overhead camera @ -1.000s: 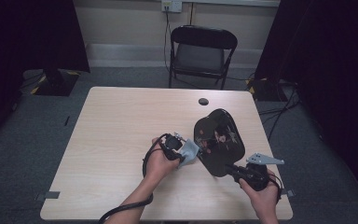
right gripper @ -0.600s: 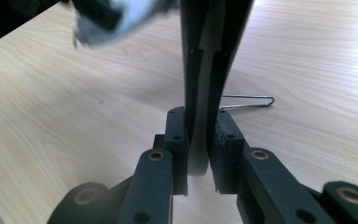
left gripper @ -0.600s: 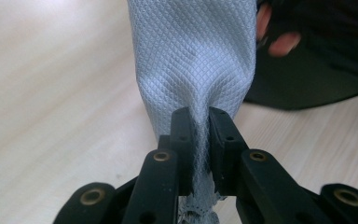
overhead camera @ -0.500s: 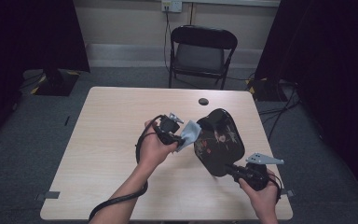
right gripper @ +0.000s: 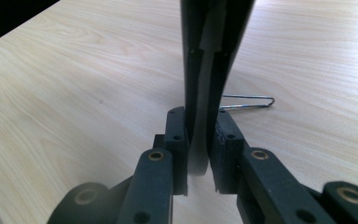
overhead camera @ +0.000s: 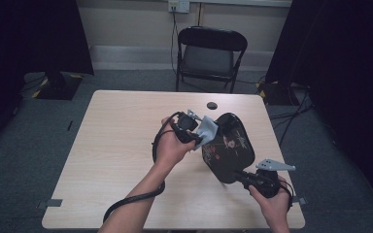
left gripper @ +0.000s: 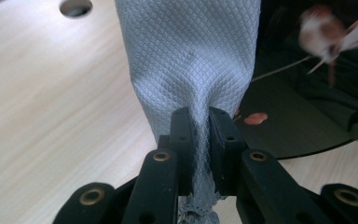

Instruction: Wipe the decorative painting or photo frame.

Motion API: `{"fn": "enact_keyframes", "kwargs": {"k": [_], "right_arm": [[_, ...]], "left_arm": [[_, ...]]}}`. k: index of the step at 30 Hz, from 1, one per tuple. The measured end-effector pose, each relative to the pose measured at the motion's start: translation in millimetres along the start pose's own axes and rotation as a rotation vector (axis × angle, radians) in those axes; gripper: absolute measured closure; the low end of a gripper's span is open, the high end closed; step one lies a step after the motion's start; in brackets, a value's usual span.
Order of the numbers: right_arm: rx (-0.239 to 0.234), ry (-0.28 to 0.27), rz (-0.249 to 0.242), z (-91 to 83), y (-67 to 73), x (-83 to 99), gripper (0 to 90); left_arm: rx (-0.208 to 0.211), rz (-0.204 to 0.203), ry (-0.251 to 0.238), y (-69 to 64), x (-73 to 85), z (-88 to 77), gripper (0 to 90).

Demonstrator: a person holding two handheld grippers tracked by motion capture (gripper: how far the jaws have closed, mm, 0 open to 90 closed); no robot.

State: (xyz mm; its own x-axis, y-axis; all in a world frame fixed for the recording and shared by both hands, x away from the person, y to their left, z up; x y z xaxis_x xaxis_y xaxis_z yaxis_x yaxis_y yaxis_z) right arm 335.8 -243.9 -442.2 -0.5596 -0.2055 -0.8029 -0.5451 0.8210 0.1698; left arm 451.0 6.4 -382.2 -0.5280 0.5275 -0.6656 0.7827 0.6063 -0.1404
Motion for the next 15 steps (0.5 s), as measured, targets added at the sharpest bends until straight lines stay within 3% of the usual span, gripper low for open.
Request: {"fn": "enact_keyframes", "kwargs": {"k": [4,12,15], "right_arm": [[-0.001,0.0,0.0,0.0,-0.1,-0.1,79.2],[-0.001,0.001,-0.001,0.1,-0.2,-0.2,79.2],[-0.002,0.001,0.002,0.1,-0.1,-0.3,79.1]], "left_arm": [[0.006,-0.034,0.025,4.9,12.4,14.5,81.4],[0.021,-0.052,0.067,9.0,33.0,31.8,81.4],[0.026,-0.055,0.105,9.6,42.4,38.4,81.3]]}}
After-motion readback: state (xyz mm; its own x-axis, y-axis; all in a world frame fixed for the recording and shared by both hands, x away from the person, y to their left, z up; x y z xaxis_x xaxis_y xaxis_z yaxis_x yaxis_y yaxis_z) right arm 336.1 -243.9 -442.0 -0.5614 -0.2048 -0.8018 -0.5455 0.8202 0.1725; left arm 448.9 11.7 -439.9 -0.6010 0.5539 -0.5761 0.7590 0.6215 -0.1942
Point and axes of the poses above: each handheld gripper's, and its own axes: z roughly forward along the jaws, x roughly out of its underside, y roughly to its left, the point moved 2 cm from there along z, roughly forward along the jaws, and after that the axes turned 3 degrees about x, right-handed, at the moved point
